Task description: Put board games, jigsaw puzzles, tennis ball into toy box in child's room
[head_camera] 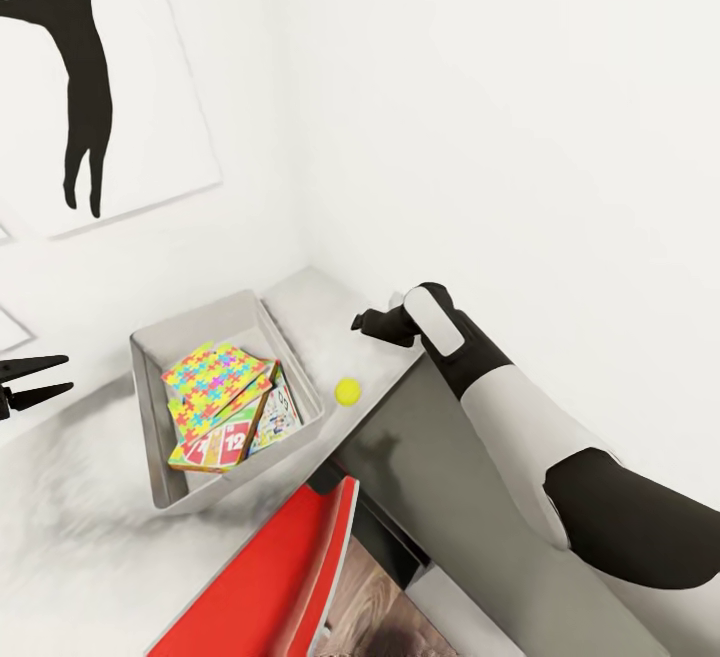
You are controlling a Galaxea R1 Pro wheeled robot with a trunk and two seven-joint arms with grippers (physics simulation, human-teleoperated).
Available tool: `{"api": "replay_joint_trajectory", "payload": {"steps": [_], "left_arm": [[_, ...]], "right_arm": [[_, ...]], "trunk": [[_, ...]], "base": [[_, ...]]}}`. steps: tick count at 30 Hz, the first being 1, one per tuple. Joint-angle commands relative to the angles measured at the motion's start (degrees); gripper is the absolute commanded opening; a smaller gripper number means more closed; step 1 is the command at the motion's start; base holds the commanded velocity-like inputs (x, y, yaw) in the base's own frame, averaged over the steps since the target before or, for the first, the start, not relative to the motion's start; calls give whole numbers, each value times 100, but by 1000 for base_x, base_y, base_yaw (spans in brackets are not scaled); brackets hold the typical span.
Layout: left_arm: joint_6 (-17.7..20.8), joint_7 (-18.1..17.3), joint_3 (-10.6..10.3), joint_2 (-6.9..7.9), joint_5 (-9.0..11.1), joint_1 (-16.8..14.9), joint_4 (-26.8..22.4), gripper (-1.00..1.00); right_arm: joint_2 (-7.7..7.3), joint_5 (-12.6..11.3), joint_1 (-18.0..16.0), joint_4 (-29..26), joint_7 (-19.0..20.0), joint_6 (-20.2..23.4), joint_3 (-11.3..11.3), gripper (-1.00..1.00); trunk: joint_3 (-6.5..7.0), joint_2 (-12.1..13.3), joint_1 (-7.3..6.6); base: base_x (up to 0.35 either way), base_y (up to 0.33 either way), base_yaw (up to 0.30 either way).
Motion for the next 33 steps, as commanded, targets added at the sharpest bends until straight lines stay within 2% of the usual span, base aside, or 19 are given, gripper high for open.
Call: {"api": "replay_joint_trajectory", "payload": {"steps": [1, 12, 16, 20, 33], "left_arm": [[38, -12, 1, 2, 7, -6, 2, 100], [38, -15, 1, 2, 7, -6, 2, 100], [38, -16, -3, 2, 7, -6, 2, 100], [38, -16, -3, 2, 7, -6, 2, 100], [38, -19, 19, 8, 7, -6, 2, 100]], "right_arm": [[0, -53, -6, -9, -71, -1, 38, 100], [0, -43, -6, -87, -231, -71, 178, 100], [0, -68, -6, -444, -624, -59, 452, 100], [0, -91, -6, -574, -779, -29, 557, 100], [0, -105, 2, -623, -830, -19, 610, 100]], "trunk": [[-20, -12, 3], [-124, -12, 3], [-162, -12, 3], [-200, -12, 3], [-323, -12, 3]], "base": [[0, 0, 0], [0, 0, 0], [0, 0, 0], [0, 0, 0], [0, 0, 0]]}}
